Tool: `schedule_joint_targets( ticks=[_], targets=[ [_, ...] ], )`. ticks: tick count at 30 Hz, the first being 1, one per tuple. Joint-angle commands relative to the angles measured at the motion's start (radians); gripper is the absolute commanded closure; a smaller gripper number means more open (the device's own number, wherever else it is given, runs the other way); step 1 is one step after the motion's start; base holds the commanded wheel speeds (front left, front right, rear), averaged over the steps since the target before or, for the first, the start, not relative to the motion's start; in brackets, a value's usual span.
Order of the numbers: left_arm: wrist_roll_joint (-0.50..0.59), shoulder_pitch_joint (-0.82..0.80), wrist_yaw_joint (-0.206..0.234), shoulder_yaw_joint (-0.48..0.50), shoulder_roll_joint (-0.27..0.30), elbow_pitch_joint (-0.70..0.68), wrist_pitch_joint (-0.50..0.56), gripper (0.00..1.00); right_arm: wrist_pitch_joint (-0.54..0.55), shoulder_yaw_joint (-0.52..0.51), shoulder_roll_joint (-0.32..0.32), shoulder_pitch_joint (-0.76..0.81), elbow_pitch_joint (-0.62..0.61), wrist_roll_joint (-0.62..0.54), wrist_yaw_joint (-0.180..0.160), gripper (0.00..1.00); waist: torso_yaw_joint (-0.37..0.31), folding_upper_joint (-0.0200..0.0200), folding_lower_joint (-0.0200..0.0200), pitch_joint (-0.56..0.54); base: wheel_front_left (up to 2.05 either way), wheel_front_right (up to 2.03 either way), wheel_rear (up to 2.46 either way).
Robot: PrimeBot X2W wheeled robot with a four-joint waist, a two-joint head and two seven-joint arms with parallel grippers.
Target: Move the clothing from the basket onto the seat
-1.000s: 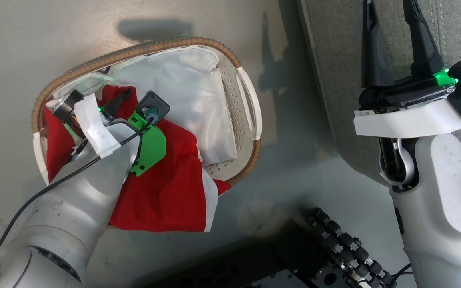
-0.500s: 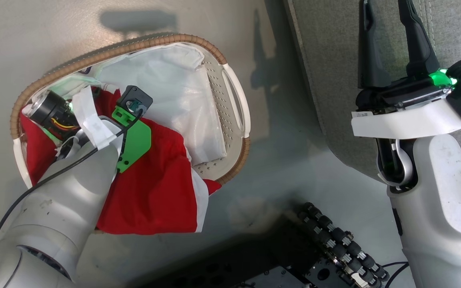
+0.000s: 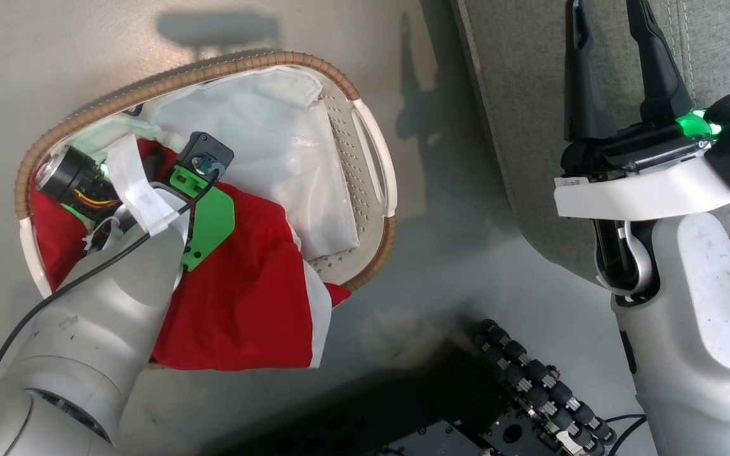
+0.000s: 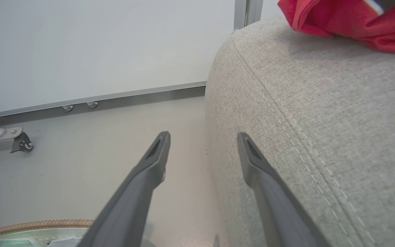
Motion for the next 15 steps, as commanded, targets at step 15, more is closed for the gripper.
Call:
schedule_joint_targets(
  ticks=[15],
  targets=[
    [-0.052,0.076,-0.071,-0.013,-0.066,-0.033,-0.168,1.0,-0.005,-0.031,-0.002,0.05,0.057,-0.051,-0.001,0.0,0.064,0.0,0.0,-0.169,0.0,0.0,0.0]
  ],
)
